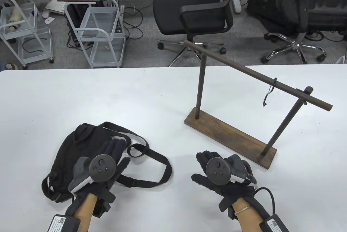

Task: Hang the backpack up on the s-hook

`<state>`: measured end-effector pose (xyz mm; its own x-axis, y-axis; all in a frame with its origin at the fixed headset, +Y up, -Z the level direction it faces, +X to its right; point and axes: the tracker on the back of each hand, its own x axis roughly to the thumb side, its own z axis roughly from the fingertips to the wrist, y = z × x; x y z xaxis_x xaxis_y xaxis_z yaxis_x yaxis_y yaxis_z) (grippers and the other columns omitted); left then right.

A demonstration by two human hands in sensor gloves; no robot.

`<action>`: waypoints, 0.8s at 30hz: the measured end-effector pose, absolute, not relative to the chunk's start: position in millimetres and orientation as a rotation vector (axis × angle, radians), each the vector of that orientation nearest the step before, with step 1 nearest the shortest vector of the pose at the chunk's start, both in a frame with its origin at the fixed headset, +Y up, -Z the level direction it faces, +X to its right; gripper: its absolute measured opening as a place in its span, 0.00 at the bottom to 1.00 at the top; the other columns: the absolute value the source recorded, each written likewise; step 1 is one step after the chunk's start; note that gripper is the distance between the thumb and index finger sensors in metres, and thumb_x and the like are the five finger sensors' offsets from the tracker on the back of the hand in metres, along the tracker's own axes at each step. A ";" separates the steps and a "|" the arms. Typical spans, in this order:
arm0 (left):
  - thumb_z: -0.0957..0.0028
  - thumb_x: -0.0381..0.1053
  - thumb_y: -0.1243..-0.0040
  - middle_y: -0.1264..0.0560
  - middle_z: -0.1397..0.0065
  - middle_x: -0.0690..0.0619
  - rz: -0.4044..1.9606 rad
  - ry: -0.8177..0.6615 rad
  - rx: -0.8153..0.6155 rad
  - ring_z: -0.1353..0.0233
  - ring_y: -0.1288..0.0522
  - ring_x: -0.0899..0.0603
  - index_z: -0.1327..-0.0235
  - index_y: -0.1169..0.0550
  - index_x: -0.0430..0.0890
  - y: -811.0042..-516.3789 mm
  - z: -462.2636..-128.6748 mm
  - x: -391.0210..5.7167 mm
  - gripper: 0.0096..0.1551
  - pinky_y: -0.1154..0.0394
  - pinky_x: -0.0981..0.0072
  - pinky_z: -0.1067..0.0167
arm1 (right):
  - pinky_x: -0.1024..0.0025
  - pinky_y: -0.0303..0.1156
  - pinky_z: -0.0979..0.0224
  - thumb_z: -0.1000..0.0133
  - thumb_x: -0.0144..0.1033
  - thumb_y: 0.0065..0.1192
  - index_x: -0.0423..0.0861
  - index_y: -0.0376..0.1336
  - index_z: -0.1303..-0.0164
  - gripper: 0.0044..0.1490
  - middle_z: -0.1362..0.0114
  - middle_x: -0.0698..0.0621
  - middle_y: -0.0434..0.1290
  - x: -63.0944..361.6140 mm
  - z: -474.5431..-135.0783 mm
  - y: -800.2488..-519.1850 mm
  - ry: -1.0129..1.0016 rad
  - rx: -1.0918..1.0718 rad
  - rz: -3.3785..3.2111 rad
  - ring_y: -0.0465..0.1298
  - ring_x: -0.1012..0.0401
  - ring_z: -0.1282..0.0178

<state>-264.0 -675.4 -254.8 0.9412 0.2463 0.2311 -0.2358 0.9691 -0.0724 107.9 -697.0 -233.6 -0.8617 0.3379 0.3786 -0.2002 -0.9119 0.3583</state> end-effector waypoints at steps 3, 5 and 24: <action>0.29 0.54 0.64 0.54 0.12 0.30 0.183 0.009 0.070 0.17 0.53 0.20 0.14 0.55 0.35 -674.1 -260.5 -301.5 0.39 0.48 0.22 0.31 | 0.26 0.53 0.27 0.30 0.57 0.43 0.29 0.43 0.11 0.52 0.11 0.26 0.48 107.4 -233.9 -697.2 0.443 0.644 2.747 0.52 0.29 0.16; 0.29 0.54 0.62 0.57 0.13 0.29 0.154 0.188 0.056 0.18 0.56 0.19 0.15 0.58 0.33 -682.8 -263.5 -330.7 0.41 0.49 0.21 0.32 | 0.26 0.53 0.27 0.30 0.57 0.43 0.29 0.43 0.11 0.52 0.11 0.26 0.49 106.9 -233.9 -697.9 0.457 0.644 2.742 0.52 0.29 0.17; 0.39 0.51 0.42 0.26 0.34 0.44 0.389 0.591 -0.434 0.38 0.25 0.37 0.19 0.42 0.29 -737.6 -262.7 -401.4 0.44 0.39 0.22 0.34 | 0.27 0.55 0.28 0.30 0.55 0.45 0.29 0.45 0.12 0.51 0.12 0.26 0.51 107.6 -233.4 -696.2 0.443 0.618 2.771 0.55 0.29 0.18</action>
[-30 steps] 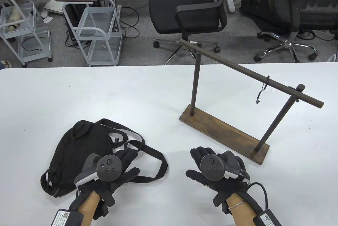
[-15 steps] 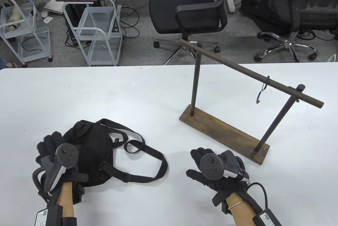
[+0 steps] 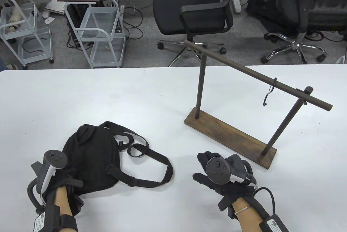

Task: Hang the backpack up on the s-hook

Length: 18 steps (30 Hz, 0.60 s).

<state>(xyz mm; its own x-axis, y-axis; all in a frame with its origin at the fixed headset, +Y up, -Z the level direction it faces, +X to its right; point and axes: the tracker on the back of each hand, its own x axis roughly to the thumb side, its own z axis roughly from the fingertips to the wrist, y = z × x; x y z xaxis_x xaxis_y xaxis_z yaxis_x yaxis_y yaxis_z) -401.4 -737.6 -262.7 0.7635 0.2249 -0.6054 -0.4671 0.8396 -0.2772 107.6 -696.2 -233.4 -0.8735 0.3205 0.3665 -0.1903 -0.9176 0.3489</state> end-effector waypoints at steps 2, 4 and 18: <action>0.38 0.48 0.41 0.25 0.37 0.45 0.488 0.605 -0.410 0.41 0.24 0.38 0.20 0.38 0.32 -736.0 -260.8 -404.7 0.38 0.39 0.22 0.34 | 0.27 0.55 0.28 0.30 0.55 0.45 0.28 0.45 0.12 0.50 0.12 0.26 0.51 106.9 -232.5 -694.2 0.428 0.625 2.776 0.55 0.28 0.19; 0.36 0.45 0.43 0.26 0.39 0.44 0.544 0.564 -0.376 0.41 0.25 0.37 0.22 0.36 0.35 -733.3 -260.1 -406.0 0.33 0.40 0.21 0.35 | 0.27 0.55 0.28 0.30 0.55 0.45 0.29 0.46 0.12 0.50 0.12 0.26 0.52 106.8 -231.8 -691.8 0.401 0.629 2.780 0.55 0.29 0.18; 0.37 0.45 0.43 0.27 0.37 0.49 0.905 -0.213 -0.070 0.38 0.27 0.39 0.26 0.33 0.50 -665.4 -261.3 -329.8 0.26 0.40 0.23 0.31 | 0.27 0.51 0.25 0.31 0.56 0.45 0.28 0.30 0.13 0.57 0.11 0.26 0.38 100.4 -219.7 -673.2 -0.139 0.695 2.808 0.46 0.29 0.17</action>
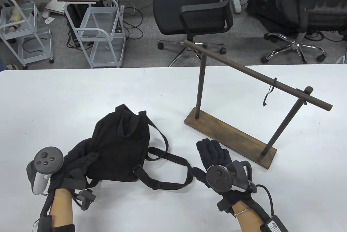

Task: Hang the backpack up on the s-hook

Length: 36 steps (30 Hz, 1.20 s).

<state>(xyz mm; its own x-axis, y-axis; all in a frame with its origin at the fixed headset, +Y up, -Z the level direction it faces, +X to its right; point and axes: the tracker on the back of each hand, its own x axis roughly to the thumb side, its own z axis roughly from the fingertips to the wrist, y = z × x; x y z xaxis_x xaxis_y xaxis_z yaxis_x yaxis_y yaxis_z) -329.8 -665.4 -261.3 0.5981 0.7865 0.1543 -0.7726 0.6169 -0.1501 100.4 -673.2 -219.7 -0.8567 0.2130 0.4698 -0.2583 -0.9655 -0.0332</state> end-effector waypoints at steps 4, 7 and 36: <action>0.36 0.46 0.43 0.27 0.36 0.50 0.960 -0.419 -0.114 0.37 0.27 0.40 0.25 0.33 0.51 -655.6 -257.3 -290.6 0.26 0.40 0.24 0.31 | 0.28 0.50 0.24 0.31 0.57 0.45 0.27 0.21 0.17 0.63 0.13 0.26 0.31 96.8 -210.2 -662.3 -0.389 0.732 2.797 0.41 0.28 0.17; 0.37 0.46 0.42 0.27 0.36 0.50 0.966 -0.516 -0.150 0.37 0.27 0.39 0.26 0.33 0.51 -652.9 -251.7 -270.5 0.25 0.40 0.24 0.31 | 0.28 0.49 0.24 0.31 0.58 0.44 0.25 0.18 0.20 0.65 0.14 0.25 0.30 97.2 -205.0 -655.9 -0.482 0.724 2.742 0.39 0.27 0.19; 0.32 0.55 0.58 0.45 0.12 0.37 0.106 -0.460 -0.072 0.16 0.43 0.26 0.14 0.52 0.40 -673.9 -246.5 -246.8 0.40 0.45 0.22 0.30 | 0.47 0.72 0.30 0.27 0.45 0.42 0.41 0.64 0.30 0.26 0.39 0.51 0.80 215.9 -232.4 -591.8 -0.569 0.195 1.954 0.82 0.58 0.45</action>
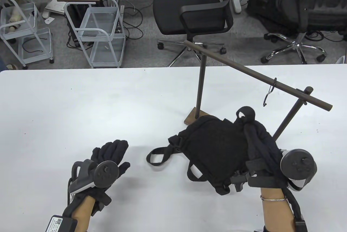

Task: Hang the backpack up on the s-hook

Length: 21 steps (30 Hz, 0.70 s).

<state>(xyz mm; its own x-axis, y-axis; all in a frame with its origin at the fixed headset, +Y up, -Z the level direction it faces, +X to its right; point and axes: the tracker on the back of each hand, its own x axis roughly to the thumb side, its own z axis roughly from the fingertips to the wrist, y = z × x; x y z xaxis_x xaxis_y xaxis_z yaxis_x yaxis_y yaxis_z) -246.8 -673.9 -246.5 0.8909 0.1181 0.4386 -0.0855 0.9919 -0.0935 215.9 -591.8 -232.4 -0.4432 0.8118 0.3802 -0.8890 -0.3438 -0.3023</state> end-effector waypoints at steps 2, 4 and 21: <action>0.32 0.55 0.58 0.46 0.12 0.37 0.107 -0.464 -0.063 0.16 0.43 0.26 0.14 0.52 0.40 -672.7 -245.5 -246.9 0.40 0.45 0.22 0.30 | 0.47 0.72 0.30 0.27 0.44 0.41 0.41 0.64 0.30 0.26 0.39 0.51 0.80 223.6 -234.6 -588.4 -0.586 0.152 1.948 0.82 0.58 0.46; 0.32 0.55 0.58 0.45 0.12 0.37 0.104 -0.463 -0.062 0.16 0.43 0.26 0.14 0.52 0.40 -672.4 -244.9 -247.1 0.40 0.45 0.22 0.30 | 0.47 0.72 0.30 0.26 0.44 0.41 0.41 0.65 0.31 0.26 0.40 0.51 0.80 229.4 -235.6 -589.0 -0.592 0.110 1.929 0.82 0.59 0.46; 0.32 0.55 0.58 0.41 0.13 0.37 0.235 -0.410 -0.118 0.17 0.39 0.27 0.14 0.47 0.40 -678.1 -247.7 -246.7 0.38 0.42 0.24 0.31 | 0.34 0.62 0.29 0.25 0.46 0.41 0.28 0.52 0.18 0.39 0.24 0.32 0.68 230.4 -242.8 -634.0 -0.513 -0.198 2.056 0.72 0.39 0.32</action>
